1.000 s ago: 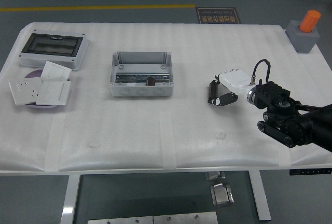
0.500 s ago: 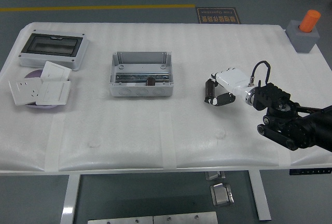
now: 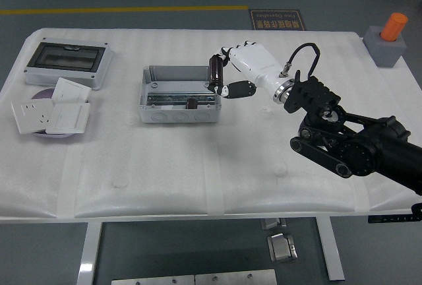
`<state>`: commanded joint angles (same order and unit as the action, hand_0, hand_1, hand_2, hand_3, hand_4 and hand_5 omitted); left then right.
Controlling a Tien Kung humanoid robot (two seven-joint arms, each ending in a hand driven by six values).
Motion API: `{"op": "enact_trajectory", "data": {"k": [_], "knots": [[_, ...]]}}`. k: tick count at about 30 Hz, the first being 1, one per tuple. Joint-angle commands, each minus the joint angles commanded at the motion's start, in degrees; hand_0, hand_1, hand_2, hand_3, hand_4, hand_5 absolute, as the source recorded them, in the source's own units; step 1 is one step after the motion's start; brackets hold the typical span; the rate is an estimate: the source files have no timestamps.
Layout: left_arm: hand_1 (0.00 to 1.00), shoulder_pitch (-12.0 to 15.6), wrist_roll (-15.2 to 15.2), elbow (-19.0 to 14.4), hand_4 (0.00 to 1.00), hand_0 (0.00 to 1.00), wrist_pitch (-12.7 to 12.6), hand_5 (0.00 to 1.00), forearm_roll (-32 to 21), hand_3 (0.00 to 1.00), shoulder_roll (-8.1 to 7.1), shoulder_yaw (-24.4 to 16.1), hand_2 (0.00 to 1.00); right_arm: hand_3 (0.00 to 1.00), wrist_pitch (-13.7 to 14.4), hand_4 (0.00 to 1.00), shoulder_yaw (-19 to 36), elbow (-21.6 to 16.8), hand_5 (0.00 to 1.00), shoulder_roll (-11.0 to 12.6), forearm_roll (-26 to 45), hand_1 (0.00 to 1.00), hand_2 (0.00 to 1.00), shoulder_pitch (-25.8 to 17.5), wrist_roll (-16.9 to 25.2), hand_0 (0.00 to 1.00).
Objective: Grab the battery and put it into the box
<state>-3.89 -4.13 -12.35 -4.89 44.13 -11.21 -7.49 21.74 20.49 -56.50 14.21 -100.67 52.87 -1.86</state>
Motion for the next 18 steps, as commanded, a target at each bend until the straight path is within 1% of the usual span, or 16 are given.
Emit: {"op": "enact_trajectory", "data": {"k": [2,7,10,11,16,17,18], "knots": [[0.619,0.0,-0.1,0.0,0.457,0.597,0.1,0.512,0.2,0.611,-0.07,-0.2,0.443,0.631,-0.4,0.730,0.3,1.5,0.495,-2.0,0.7,0.664,0.623,0.6,0.1,0.814],[0.619,0.1,-0.3,0.0,0.458,0.597,0.2,0.515,0.7,0.611,-0.17,-0.5,0.443,0.633,-1.9,0.730,0.6,6.0,0.497,-6.0,2.4,0.665,0.623,1.8,0.1,0.811],[0.619,0.1,-0.4,0.0,0.458,0.597,0.3,0.515,0.9,0.611,-0.21,-0.7,0.443,0.633,-2.5,0.730,0.7,7.5,0.497,-7.5,2.6,0.665,0.623,2.2,-0.1,0.811],[0.619,0.0,-0.4,0.0,0.459,0.597,0.3,0.515,0.9,0.611,-0.23,-0.7,0.442,0.740,-2.8,0.791,0.7,8.0,0.529,-8.0,2.6,0.700,0.689,2.3,-0.3,0.843],[0.619,-0.3,-0.4,-0.1,0.459,0.597,0.3,0.515,0.9,0.611,-0.28,-0.7,0.442,0.740,-3.8,0.791,0.8,9.6,0.529,-8.8,2.3,0.700,0.689,2.8,-1.2,0.843],[0.619,-0.3,-0.4,-0.1,0.458,0.597,0.4,0.512,0.9,0.611,-0.28,-0.7,0.442,0.918,-4.0,0.966,0.7,9.9,0.651,-8.8,2.2,0.839,0.827,2.9,-1.5,0.965],[0.619,-0.4,-0.5,-0.1,0.458,0.597,0.4,0.512,0.9,0.611,-0.28,-0.7,0.442,0.918,-4.1,0.966,0.7,10.0,0.651,-8.8,2.1,0.839,0.827,2.9,-1.7,0.965]]}}
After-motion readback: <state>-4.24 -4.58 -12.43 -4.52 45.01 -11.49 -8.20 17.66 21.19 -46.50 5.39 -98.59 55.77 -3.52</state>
